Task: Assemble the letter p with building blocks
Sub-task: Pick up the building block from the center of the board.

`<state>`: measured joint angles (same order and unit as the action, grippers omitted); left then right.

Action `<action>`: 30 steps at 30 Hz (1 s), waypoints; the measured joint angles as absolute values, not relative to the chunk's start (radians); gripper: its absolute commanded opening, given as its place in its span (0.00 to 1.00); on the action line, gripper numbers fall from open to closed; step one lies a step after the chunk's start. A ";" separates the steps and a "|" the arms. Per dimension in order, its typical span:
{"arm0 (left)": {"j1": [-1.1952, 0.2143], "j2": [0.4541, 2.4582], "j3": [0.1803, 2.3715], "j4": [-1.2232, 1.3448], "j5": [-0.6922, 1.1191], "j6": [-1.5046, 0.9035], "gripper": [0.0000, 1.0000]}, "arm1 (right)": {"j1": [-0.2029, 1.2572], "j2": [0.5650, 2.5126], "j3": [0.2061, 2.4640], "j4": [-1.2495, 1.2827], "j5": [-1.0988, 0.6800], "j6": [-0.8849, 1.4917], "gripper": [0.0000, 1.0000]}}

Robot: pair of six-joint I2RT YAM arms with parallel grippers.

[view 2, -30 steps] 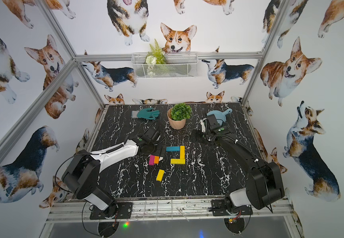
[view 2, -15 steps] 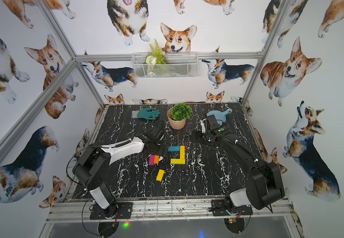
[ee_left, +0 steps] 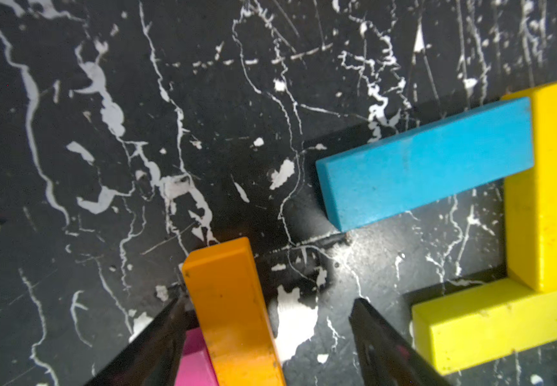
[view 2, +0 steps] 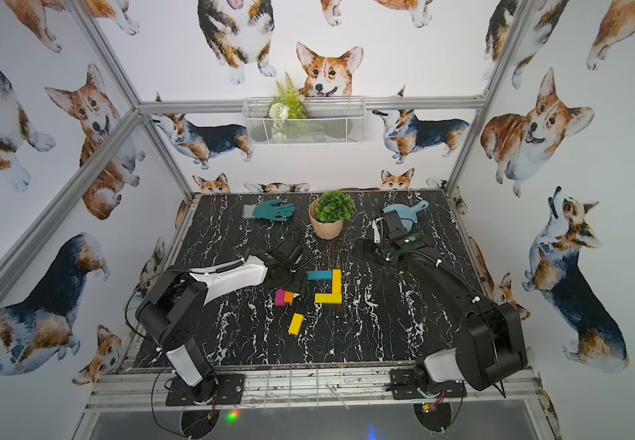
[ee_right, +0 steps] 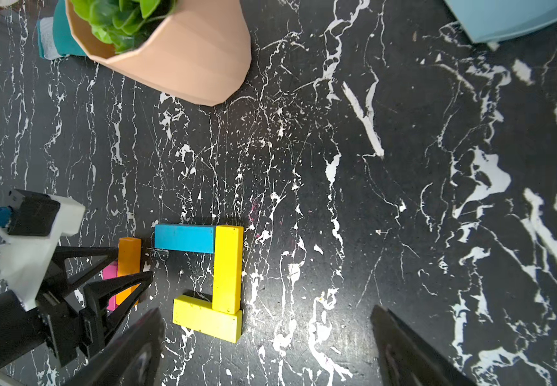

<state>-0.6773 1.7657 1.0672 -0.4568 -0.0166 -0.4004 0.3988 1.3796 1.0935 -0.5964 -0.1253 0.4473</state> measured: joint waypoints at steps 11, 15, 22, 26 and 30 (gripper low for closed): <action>-0.682 1.772 1.071 -0.455 -0.009 -0.406 0.53 | 0.391 1.370 1.100 -0.608 -0.101 0.438 0.99; -0.682 1.774 1.071 -0.454 -0.006 -0.408 0.51 | 0.386 1.368 1.104 -0.609 -0.093 0.423 0.99; -0.682 1.771 1.071 -0.455 -0.007 -0.414 0.48 | 0.382 1.361 1.108 -0.611 -0.082 0.421 1.00; -0.688 1.762 1.071 -0.459 -0.017 -0.420 0.43 | 0.377 1.358 1.108 -0.612 -0.081 0.420 1.00; -0.697 1.753 1.071 -0.470 -0.025 -0.437 0.40 | 0.373 1.354 1.108 -0.612 -0.082 0.420 1.00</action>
<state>-0.6971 1.7535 1.0706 -0.4702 -0.0250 -0.4374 0.3729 1.3544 1.1084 -0.6117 -0.0818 0.4202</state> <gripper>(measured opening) 0.416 0.996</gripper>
